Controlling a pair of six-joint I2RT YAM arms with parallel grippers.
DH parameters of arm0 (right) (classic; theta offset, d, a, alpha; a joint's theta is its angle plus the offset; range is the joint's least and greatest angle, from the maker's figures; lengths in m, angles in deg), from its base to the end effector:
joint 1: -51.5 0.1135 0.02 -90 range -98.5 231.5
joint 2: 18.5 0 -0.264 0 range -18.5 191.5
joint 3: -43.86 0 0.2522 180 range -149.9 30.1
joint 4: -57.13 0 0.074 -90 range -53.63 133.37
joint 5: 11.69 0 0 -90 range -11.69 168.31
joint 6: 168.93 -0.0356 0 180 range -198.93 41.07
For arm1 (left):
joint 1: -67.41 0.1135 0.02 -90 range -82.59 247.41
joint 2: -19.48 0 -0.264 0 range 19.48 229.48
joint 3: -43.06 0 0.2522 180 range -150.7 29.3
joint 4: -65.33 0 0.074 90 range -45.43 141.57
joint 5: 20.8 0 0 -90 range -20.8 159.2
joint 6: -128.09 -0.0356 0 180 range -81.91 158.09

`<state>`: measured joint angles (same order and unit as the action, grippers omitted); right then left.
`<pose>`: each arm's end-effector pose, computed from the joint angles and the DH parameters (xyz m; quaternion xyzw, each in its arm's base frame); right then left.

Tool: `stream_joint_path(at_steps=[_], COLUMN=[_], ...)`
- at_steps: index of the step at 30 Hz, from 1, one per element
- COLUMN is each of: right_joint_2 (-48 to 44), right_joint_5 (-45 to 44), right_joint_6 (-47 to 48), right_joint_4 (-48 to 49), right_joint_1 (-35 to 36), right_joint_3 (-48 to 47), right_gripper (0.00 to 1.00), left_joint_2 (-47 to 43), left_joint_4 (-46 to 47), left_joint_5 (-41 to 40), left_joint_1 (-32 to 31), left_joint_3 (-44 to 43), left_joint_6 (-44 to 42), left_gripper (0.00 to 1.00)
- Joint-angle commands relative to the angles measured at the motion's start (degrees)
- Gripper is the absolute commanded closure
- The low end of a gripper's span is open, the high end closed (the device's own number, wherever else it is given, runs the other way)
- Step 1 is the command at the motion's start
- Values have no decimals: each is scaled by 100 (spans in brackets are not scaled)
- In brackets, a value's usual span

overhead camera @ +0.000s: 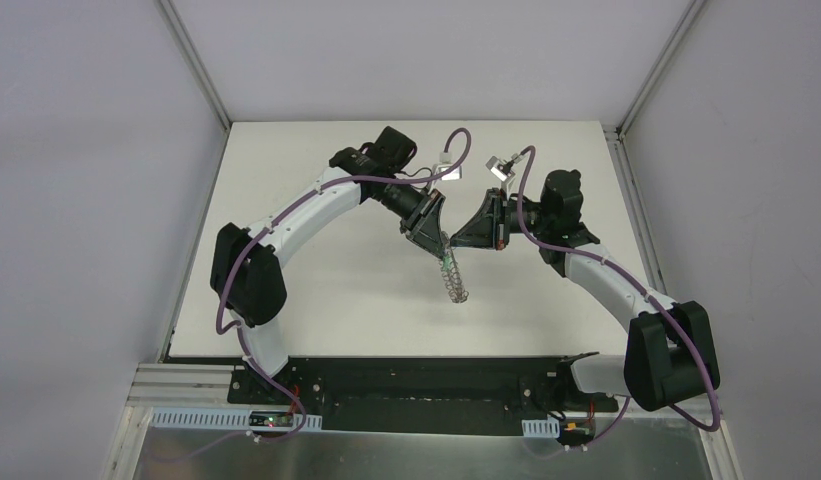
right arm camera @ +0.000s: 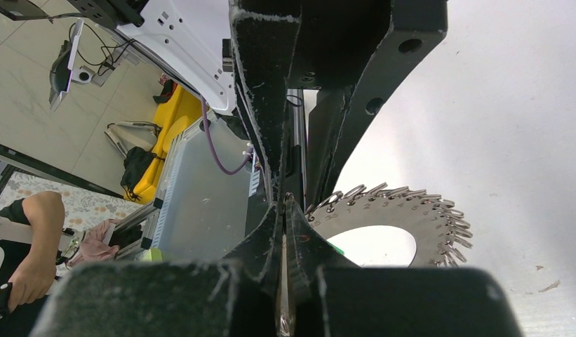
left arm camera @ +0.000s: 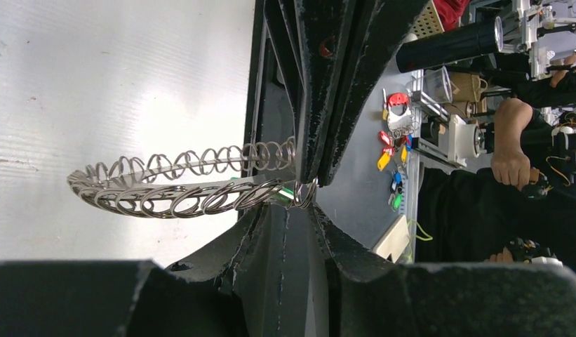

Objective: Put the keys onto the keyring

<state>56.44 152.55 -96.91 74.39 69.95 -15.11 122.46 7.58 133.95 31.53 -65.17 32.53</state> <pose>0.2524 0.1203 0.3009 -0.4338 0.5557 0.5790 0.4097 0.2929 -0.2516 0.3231 0.4439 0.6871 -0.5604 0.1294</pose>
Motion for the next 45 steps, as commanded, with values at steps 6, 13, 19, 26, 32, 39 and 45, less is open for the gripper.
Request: stream_joint_path(at_steps=[6, 13, 19, 26, 32, 39, 45], right_joint_2=[-168, -111, -111, -88, -83, -106, -132], right_joint_5=[73, 73, 74, 56, 47, 111, 152], right_joint_6=[-50, -57, -74, -82, -70, -30, -22], right_joint_4=[369, 369, 374, 369, 364, 362, 365], right_joint_1=[-37, -41, -40, -43, -53, -113, -138], right_joint_3=[-41, -38, -38, -40, -43, -14, -7], right_gripper=[100, 100, 100, 100, 100, 100, 100], left_joint_2=[-357, -409, -377, -366, -374, -445, -445], left_joint_4=[217, 491, 596, 736, 772, 29, -118], left_joint_5=[355, 419, 373, 397, 456, -126, -464], left_joint_1=[72, 72, 72, 72, 72, 77, 129], left_joint_3=[-232, -155, -150, -74, -45, -344, -440], left_joint_6=[145, 382, 481, 539, 539, 84, 72], left_gripper=[74, 74, 74, 88, 100, 100, 100])
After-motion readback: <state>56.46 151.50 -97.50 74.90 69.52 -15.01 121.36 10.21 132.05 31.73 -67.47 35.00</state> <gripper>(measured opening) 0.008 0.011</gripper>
